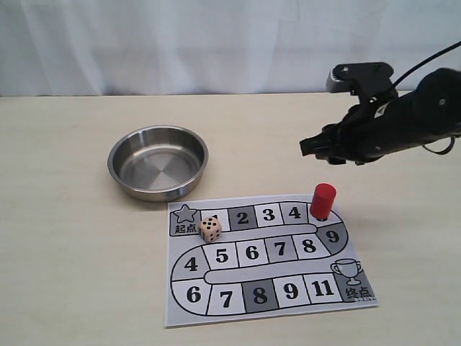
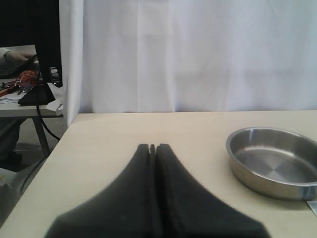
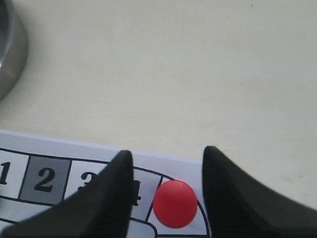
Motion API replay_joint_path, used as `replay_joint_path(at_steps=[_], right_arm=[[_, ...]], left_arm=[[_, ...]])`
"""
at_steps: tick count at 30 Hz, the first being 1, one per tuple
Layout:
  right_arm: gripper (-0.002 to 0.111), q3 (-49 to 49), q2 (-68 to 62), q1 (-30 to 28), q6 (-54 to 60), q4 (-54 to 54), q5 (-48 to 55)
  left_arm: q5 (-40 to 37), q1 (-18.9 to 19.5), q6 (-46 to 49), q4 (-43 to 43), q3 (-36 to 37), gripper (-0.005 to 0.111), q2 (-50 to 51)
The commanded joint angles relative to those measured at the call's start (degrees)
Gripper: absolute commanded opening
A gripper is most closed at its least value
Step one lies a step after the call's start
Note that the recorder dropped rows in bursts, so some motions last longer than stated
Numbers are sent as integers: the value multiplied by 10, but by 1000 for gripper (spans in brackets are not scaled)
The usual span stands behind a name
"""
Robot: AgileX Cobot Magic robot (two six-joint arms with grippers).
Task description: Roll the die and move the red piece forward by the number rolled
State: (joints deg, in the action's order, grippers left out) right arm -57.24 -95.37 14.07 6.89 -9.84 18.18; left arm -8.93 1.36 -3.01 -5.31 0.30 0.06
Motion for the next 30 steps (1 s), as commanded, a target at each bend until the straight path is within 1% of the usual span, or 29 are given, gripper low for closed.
replay_joint_path(at_steps=[1, 5, 7, 11, 14, 24, 30], right_arm=[[21, 3, 53, -19, -1, 5, 38], [7, 3, 84, -59, -1, 5, 85], [4, 3, 92, -83, -1, 11, 108], [4, 3, 101, -121, -1, 74, 157], [4, 3, 101, -136, -1, 113, 186], [4, 3, 112, -139, -1, 103, 198], [4, 3, 193, -139, 4, 83, 198]], left_arm=[[7, 0, 0, 0, -3, 0, -1], [7, 0, 0, 0, -3, 0, -1], [8, 0, 0, 0, -3, 0, -1], [8, 0, 0, 0, -3, 0, -1], [8, 0, 0, 0, -3, 0, -1], [8, 0, 0, 0, -3, 0, -1], [8, 0, 0, 0, -3, 0, -1]])
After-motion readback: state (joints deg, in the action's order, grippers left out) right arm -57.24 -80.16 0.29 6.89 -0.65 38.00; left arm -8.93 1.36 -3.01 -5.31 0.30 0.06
